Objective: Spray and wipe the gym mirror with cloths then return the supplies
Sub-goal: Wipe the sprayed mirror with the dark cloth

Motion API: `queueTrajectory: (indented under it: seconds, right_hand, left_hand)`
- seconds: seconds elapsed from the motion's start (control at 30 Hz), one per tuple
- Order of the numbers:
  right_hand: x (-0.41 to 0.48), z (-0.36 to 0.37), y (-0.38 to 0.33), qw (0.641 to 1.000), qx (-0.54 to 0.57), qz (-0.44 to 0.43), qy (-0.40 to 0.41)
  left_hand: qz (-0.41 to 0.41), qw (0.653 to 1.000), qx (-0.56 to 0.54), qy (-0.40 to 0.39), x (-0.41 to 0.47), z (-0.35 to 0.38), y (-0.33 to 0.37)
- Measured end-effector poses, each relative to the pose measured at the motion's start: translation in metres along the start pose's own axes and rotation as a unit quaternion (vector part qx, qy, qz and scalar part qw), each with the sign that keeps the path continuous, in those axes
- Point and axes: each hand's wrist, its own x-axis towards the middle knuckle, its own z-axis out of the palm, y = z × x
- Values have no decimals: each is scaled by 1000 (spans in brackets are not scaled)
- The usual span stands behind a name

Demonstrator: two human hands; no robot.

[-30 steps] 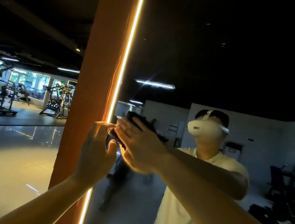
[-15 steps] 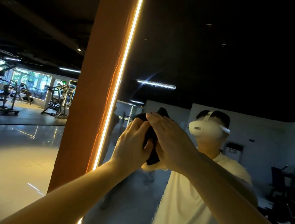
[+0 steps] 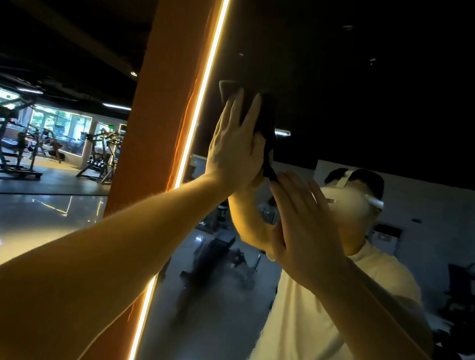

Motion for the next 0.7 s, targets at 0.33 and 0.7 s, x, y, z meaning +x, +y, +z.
queueTrajectory:
  seconds: [0.33, 0.7]
  right_hand:
    - [-43, 6, -15, 999, -32, 18, -18]
    - [-104, -6, -27, 996, -21, 27, -84]
  left_hand:
    - [-52, 999, 15, 5, -130, 12, -52]
    - [-141, 980, 45, -136, -356, -2, -65]
